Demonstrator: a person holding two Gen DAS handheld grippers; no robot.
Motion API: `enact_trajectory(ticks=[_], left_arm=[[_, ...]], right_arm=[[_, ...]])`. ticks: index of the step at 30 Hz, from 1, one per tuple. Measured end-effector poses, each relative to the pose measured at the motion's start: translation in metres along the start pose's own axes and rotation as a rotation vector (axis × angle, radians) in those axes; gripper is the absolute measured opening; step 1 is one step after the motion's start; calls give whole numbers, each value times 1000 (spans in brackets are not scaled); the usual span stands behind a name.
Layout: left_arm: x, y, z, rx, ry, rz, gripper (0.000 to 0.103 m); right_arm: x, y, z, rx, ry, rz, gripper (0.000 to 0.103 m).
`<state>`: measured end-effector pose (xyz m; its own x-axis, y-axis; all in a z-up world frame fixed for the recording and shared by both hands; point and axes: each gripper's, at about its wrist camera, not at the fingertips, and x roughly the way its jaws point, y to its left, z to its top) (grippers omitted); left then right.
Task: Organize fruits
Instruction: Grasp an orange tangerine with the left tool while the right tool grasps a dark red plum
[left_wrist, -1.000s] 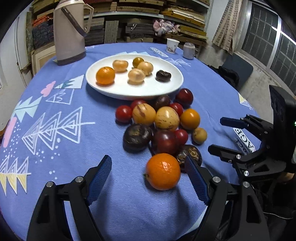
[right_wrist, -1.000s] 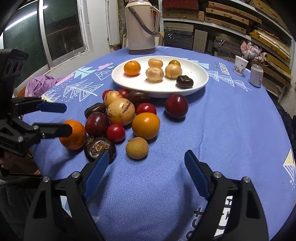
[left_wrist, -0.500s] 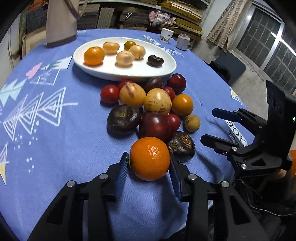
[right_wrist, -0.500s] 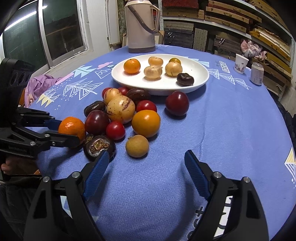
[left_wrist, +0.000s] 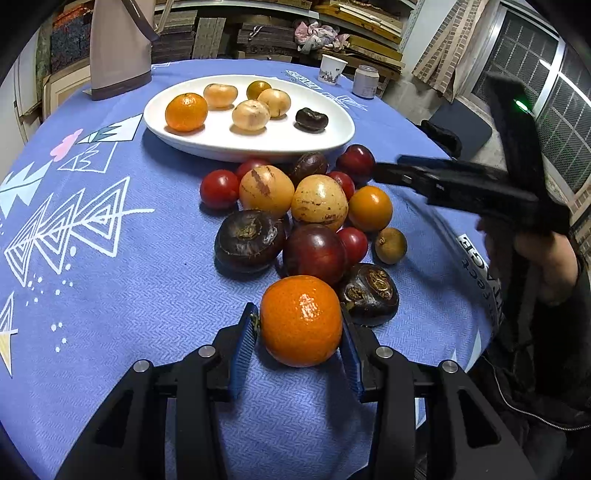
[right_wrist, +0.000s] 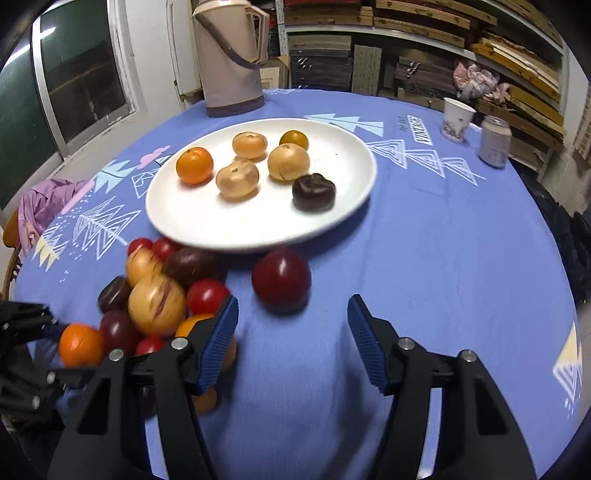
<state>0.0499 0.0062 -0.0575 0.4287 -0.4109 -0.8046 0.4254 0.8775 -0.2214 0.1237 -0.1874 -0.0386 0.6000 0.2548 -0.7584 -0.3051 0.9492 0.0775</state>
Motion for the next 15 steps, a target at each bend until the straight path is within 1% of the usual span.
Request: enact_trajectory(ticks=[1, 4, 6, 7, 9, 11, 13, 15], left_arm=[[0, 0, 0, 0, 0, -1, 43], [0, 1, 0, 2, 0, -5, 43], [0, 0, 0, 5, 0, -3, 43], [1, 0, 0, 7, -1, -3, 43], [1, 0, 0, 10, -3, 0, 42], [-1, -2, -1, 20, -7, 3, 42], [-4, -3, -1, 28, -15, -4, 42], [-7, -4, -1, 33, -25, 5, 42]], right_arm=[[8, 1, 4, -4, 14, 1, 59], [28, 2, 11, -9, 58, -1, 50], [37, 1, 14, 4, 71, 31, 39], [39, 0, 15, 11, 73, 48, 39], [36, -1, 15, 23, 53, 55, 38], [26, -2, 13, 40, 22, 76, 38], [19, -4, 11, 42, 11, 80, 38], [5, -8, 5, 58, -12, 81, 38]])
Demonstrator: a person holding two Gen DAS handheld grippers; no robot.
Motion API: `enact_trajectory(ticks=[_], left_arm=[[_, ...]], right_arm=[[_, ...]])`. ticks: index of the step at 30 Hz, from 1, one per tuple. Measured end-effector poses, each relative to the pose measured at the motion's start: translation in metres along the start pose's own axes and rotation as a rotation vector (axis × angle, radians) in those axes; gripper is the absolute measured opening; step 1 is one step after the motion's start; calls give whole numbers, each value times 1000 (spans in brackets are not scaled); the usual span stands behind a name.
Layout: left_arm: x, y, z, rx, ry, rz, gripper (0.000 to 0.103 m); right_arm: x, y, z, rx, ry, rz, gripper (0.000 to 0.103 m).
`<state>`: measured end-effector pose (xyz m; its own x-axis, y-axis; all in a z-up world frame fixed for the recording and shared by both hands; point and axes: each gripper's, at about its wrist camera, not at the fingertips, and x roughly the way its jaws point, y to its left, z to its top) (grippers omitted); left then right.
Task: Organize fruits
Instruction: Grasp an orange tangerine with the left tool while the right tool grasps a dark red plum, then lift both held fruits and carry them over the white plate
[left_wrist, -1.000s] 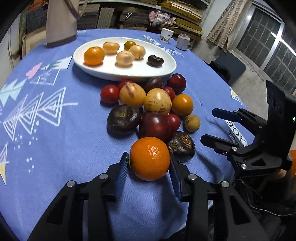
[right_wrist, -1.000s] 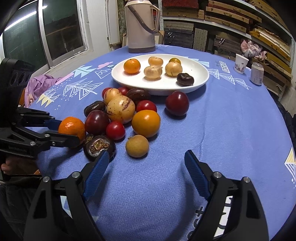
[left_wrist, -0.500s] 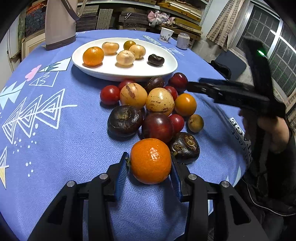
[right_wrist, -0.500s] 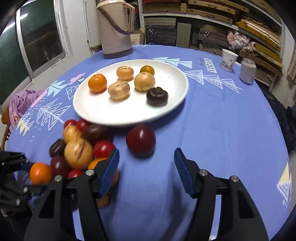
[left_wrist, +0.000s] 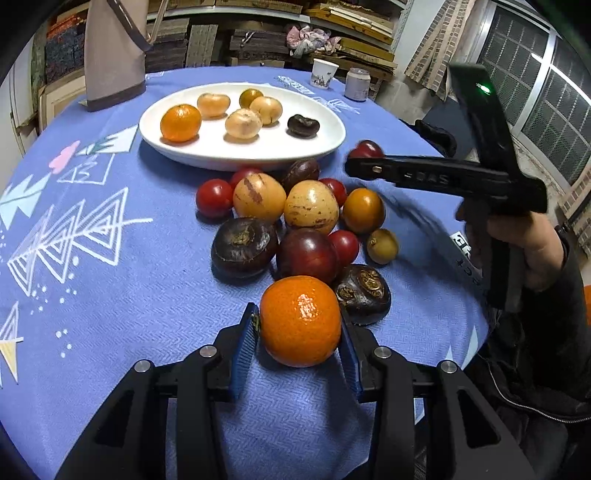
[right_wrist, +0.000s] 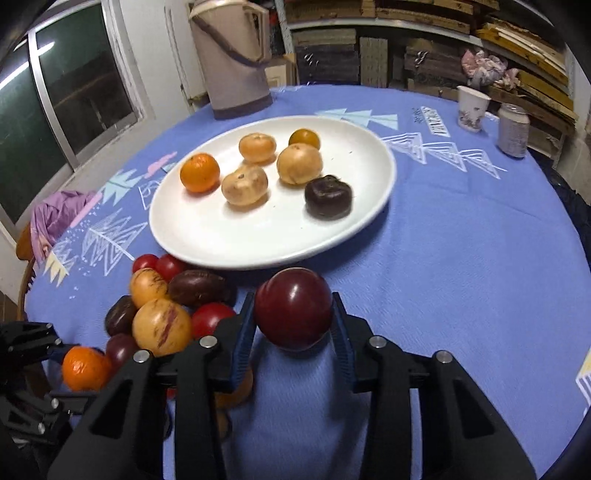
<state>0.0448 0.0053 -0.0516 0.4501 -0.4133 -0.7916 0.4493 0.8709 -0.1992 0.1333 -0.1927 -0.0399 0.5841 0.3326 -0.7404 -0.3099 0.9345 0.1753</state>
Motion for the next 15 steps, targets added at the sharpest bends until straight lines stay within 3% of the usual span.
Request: enact_trajectory(ticks=[9, 15], left_arm=[[-20, 8, 7, -24, -53, 39, 42], [-26, 3, 15, 17, -99, 72, 42]], right_arm=[[-50, -19, -17, 48, -89, -18, 38], [-74, -17, -17, 36, -142, -20, 38]])
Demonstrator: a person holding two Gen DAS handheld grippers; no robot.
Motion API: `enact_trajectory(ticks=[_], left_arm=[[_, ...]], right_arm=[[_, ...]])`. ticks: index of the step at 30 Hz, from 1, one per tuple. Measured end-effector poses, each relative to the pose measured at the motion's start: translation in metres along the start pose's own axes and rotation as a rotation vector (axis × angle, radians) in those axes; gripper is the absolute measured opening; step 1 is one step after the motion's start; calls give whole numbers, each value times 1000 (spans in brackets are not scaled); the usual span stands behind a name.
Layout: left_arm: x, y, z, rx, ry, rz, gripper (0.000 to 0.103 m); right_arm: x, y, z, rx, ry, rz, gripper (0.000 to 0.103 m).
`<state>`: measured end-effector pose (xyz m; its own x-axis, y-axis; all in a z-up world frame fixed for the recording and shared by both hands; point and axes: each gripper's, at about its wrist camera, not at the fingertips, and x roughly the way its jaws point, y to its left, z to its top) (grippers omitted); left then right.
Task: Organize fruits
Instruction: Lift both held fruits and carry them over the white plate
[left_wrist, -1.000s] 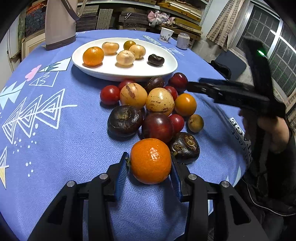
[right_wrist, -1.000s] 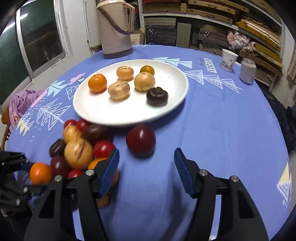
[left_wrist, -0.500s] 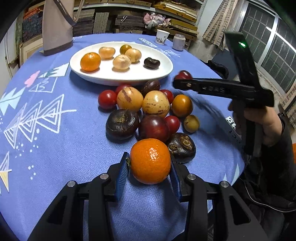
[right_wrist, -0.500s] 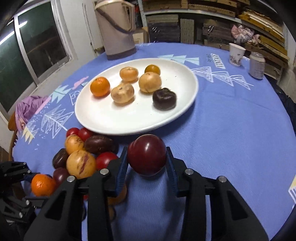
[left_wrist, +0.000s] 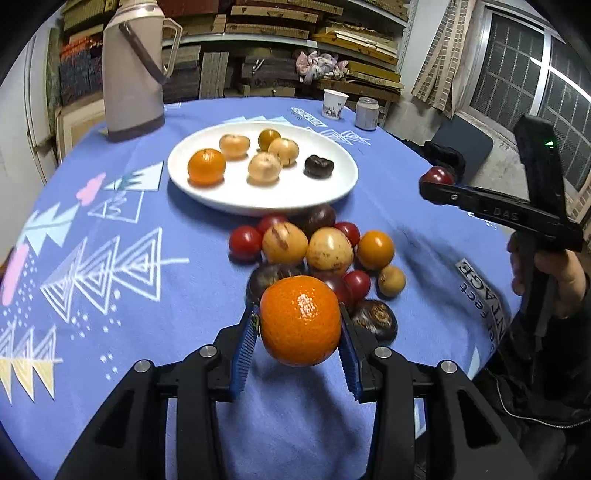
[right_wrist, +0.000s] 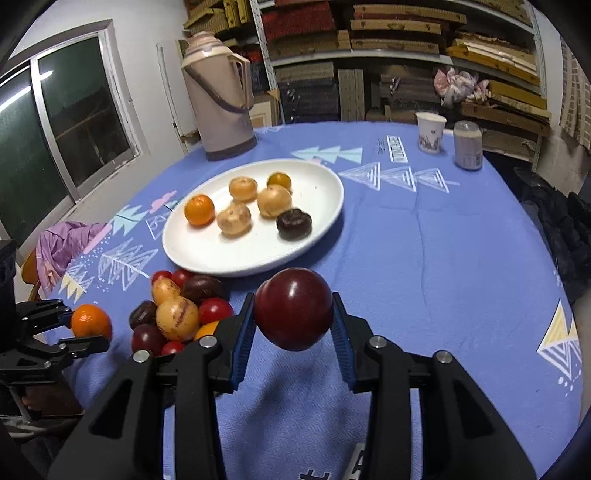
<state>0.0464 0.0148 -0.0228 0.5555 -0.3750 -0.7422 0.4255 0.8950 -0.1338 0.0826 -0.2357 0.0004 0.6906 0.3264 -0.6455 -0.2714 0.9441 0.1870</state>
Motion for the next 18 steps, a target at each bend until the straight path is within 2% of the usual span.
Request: enact_trajectory(ticks=[5, 12, 18], left_arm=[[5, 6, 22, 15, -18, 26, 42], [18, 15, 75, 41, -78, 51, 42], [62, 33, 122, 12, -56, 86, 42]], right_arm=[[0, 13, 12, -39, -22, 27, 38], [26, 31, 42, -88, -32, 53, 38], [69, 27, 68, -57, -18, 31, 38]])
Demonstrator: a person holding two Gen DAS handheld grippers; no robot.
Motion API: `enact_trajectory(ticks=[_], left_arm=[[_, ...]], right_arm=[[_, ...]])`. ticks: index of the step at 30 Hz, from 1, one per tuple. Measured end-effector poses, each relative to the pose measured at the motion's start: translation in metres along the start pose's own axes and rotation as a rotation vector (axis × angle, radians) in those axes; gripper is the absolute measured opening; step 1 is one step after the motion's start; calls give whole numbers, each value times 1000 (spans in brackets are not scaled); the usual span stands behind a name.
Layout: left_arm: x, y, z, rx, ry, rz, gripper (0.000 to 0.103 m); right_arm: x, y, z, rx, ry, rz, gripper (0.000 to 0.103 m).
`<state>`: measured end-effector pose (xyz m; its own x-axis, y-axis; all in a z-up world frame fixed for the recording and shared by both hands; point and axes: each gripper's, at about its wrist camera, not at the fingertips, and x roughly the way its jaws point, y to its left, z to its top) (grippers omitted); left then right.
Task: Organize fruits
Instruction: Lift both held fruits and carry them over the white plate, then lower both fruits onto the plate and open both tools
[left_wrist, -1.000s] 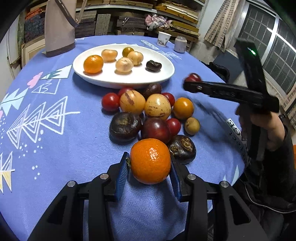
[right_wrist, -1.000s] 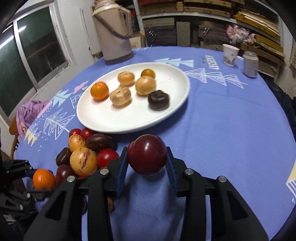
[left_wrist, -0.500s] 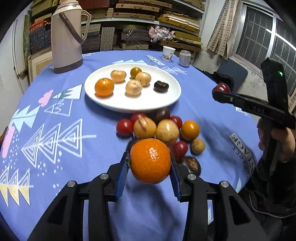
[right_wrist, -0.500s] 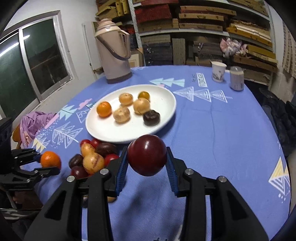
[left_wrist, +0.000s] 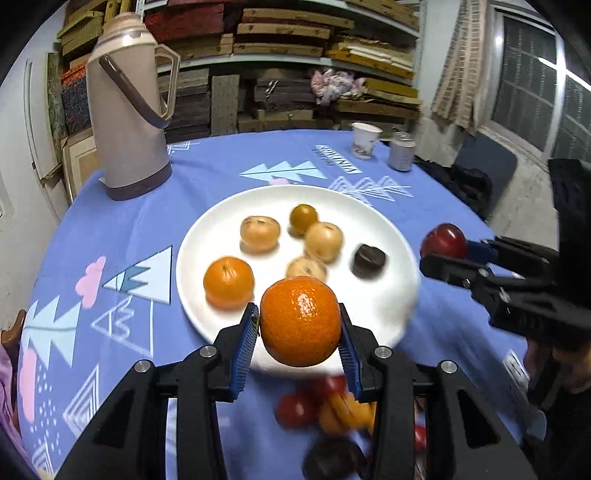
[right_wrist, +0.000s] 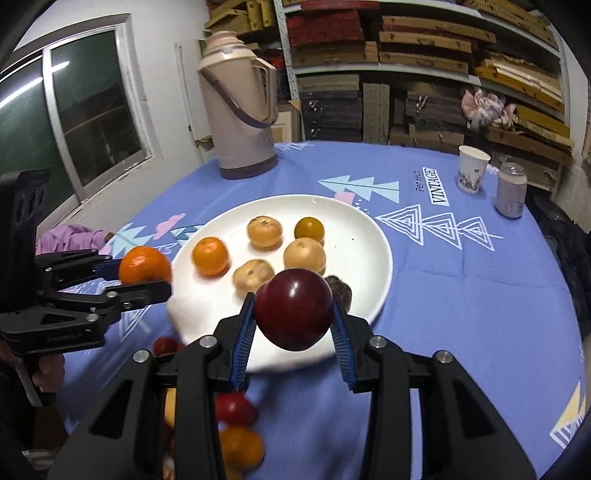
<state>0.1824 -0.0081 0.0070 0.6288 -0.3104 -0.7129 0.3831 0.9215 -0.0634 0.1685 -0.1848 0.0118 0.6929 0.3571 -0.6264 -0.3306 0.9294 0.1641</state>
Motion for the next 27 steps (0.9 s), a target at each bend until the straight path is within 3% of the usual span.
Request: enact_trajectory(ticks=[8, 14, 20, 22, 23, 24, 27], left_arm=[[49, 8, 31, -36, 52, -8, 42], [78, 16, 43, -60, 92, 13, 42], [92, 16, 52, -44, 92, 46, 43], [96, 15, 54, -34, 92, 64, 47], [96, 15, 55, -36, 92, 65, 54], [96, 15, 57, -44, 93, 58, 62], [92, 14, 59, -52, 82, 88, 70]], right_arm=[[55, -18, 22, 45, 62, -27, 38], [87, -37, 29, 100, 84, -65, 39], [107, -49, 34, 133, 91, -50, 39], [107, -52, 34, 139, 87, -44, 39], [107, -54, 34, 146, 80, -48, 41], [107, -55, 34, 146, 76, -58, 47], [104, -55, 33, 137, 40, -71, 59]])
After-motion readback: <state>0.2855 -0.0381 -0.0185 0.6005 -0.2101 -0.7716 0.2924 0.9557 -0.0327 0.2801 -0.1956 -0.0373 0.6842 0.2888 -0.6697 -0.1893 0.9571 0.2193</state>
